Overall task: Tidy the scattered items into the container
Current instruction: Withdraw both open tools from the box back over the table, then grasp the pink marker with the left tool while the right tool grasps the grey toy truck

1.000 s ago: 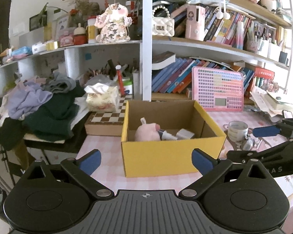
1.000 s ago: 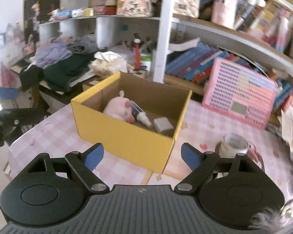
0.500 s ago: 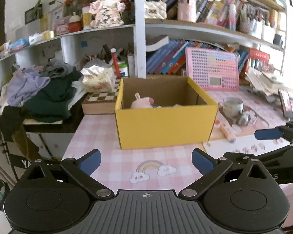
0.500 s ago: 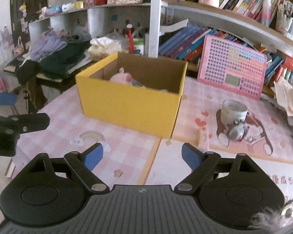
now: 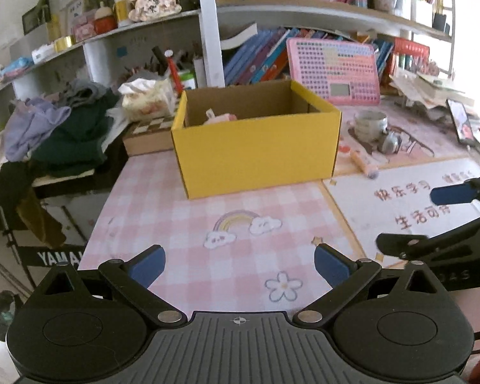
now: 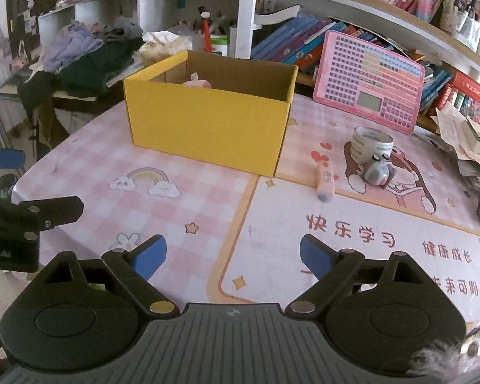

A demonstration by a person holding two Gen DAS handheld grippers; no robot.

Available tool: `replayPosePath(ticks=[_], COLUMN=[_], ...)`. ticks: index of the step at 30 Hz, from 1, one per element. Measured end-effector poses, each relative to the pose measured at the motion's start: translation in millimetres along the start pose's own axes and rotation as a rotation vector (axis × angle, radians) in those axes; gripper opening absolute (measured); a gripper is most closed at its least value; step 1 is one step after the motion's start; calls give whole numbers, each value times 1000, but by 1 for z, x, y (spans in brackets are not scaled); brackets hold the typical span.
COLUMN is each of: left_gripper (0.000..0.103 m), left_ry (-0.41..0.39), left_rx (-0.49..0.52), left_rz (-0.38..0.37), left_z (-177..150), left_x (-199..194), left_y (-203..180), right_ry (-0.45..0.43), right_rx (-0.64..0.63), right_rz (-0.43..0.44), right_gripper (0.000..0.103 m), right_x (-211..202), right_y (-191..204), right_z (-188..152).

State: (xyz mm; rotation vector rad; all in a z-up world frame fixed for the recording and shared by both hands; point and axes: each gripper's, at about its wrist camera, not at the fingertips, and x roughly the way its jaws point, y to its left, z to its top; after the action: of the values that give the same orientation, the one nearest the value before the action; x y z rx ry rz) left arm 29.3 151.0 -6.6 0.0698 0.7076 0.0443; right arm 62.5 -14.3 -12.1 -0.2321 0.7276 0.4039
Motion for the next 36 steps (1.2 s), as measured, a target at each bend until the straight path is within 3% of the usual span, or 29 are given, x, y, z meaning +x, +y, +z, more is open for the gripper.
replayPosePath(ticks=[7,18,36], left_gripper=[101,101,101], left_ry=[8,68,125], left_rx=[10,29,80], left_rz=[-10,-52,-102], left_z=[-11,-14,12], left_x=[-4,6,45], left_y=[-14,-34,-98], right_ry=[-23,32,90], right_rx=[-41,7,68], right_rz=[-14,-28,-56], right_gripper=[91,92,94], right_x=[-10,-12,10], right_y=[4,-18,-95], right_z=[-15,-33,-36])
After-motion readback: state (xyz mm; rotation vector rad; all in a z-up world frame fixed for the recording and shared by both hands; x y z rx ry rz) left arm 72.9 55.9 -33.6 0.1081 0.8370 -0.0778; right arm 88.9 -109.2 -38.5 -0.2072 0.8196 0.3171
